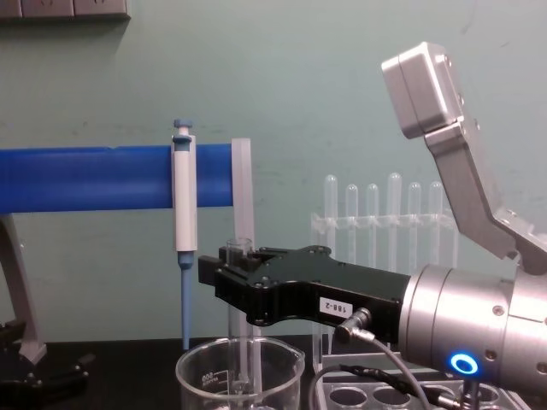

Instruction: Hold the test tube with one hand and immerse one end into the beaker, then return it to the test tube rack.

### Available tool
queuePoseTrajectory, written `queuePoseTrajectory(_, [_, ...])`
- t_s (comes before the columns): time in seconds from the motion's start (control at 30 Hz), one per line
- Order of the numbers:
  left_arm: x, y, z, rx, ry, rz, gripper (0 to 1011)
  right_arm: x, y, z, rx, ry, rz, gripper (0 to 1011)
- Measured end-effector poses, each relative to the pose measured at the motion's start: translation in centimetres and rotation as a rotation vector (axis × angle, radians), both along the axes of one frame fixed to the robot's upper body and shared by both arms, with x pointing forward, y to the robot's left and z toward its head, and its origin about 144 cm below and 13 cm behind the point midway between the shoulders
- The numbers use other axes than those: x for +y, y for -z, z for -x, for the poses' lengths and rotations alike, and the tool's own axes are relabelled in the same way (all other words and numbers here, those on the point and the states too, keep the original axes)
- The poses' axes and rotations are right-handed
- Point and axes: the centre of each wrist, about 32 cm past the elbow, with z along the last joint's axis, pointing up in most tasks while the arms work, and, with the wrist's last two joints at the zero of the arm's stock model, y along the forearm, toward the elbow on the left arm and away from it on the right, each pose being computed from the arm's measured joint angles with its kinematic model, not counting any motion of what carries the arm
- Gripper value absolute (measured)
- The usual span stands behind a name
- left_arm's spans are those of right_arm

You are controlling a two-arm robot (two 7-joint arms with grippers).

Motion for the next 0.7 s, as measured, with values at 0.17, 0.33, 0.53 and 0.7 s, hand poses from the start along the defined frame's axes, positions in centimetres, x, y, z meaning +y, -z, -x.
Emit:
queuePoseTrajectory(0.17, [0.0, 0.0, 0.0, 0.0, 0.0, 0.0, 1000, 0.0, 0.0, 0.0, 0.0, 0.0, 0.0, 224])
queuePoseTrajectory(0.33, [0.0, 0.0, 0.0, 0.0, 0.0, 0.0, 1000, 0.0, 0.0, 0.0, 0.0, 0.0, 0.0, 224])
queuePoseTrajectory(0.53, [0.0, 0.0, 0.0, 0.0, 0.0, 0.0, 1000, 0.0, 0.0, 0.0, 0.0, 0.0, 0.0, 224])
queuePoseTrajectory(0.7, [0.0, 0.0, 0.0, 0.0, 0.0, 0.0, 1000, 0.0, 0.0, 0.0, 0.0, 0.0, 0.0, 224])
